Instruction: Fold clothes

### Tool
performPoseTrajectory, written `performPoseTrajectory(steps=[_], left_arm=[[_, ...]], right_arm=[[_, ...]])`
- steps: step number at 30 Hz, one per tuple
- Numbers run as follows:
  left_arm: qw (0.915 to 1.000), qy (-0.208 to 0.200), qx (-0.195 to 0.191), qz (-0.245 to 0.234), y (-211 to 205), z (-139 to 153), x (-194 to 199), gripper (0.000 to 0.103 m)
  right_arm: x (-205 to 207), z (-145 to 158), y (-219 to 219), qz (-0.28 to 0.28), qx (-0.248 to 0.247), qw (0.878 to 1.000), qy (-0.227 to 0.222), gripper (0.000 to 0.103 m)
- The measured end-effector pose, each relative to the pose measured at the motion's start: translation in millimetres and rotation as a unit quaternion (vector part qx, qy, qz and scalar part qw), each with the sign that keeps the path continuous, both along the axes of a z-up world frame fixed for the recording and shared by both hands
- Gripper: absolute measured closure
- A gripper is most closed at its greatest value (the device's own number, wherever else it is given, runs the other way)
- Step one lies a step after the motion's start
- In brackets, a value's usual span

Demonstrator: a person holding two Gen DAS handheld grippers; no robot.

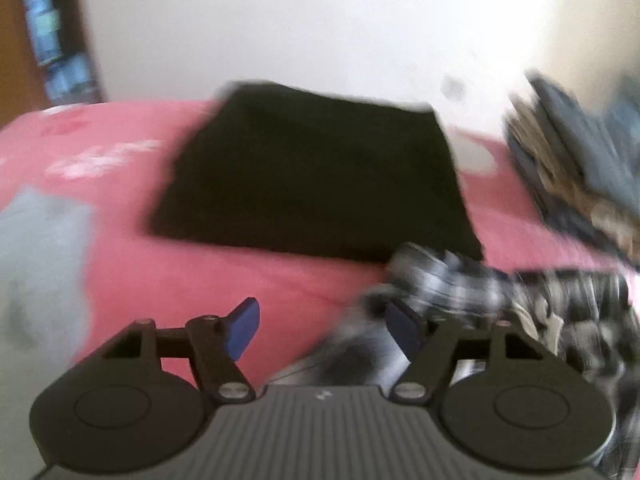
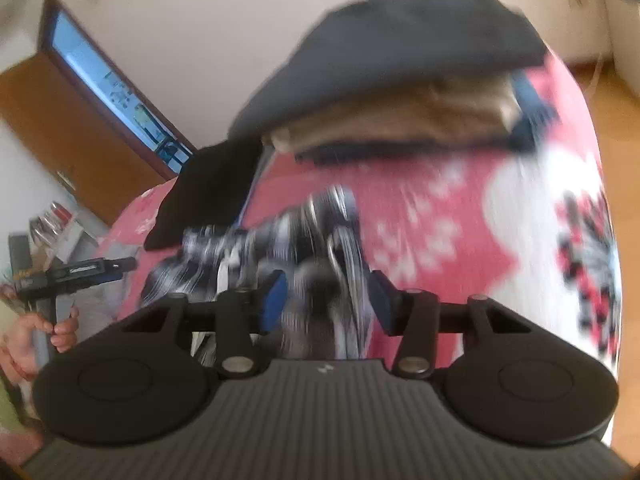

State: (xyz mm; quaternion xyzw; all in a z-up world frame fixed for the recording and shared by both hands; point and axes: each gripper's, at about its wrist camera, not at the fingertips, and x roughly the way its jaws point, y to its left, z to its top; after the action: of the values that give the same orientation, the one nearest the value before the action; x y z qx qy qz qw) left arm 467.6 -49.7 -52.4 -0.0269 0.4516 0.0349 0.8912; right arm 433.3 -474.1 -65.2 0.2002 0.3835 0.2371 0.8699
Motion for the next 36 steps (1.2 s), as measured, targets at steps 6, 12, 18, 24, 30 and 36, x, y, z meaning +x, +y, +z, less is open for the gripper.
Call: performPoseTrajectory(steps=[6,12,18,24,30,36], left_arm=[[0.9983,0.008,0.050,-0.030,-46,-34,25,0.061],[0.9976,-0.034,0.050,-0.033,-53,-28,15,0.093],[0.9967,-0.047,0.063,-0.021,-46,-23,21,0.094],[0.9960,-0.028,0.083,0.014,-45,-22,22,0.049],[0.9969,-0.053,0.032,0.049,-6,33,-9,0.037],[0.9833,-0.146,0.077,0.077,59,149,-94,0.038]], right_arm=[[41,-13,10,0.011,0.004,1.000,0.002,0.057],[52,-26,7,-0.004,0.015,1.000,-0.004,0.096],[39,-19,9,-0.022,0.000,0.999,-0.049,0.101],[54,-35,10,-0.042,-0.004,0.999,-0.009,0.096],[20,-3,-27,-0.053,0.068,0.996,0.003,0.062],[-40,30,-63,-0.015,0.101,0.995,0.018,0.060]])
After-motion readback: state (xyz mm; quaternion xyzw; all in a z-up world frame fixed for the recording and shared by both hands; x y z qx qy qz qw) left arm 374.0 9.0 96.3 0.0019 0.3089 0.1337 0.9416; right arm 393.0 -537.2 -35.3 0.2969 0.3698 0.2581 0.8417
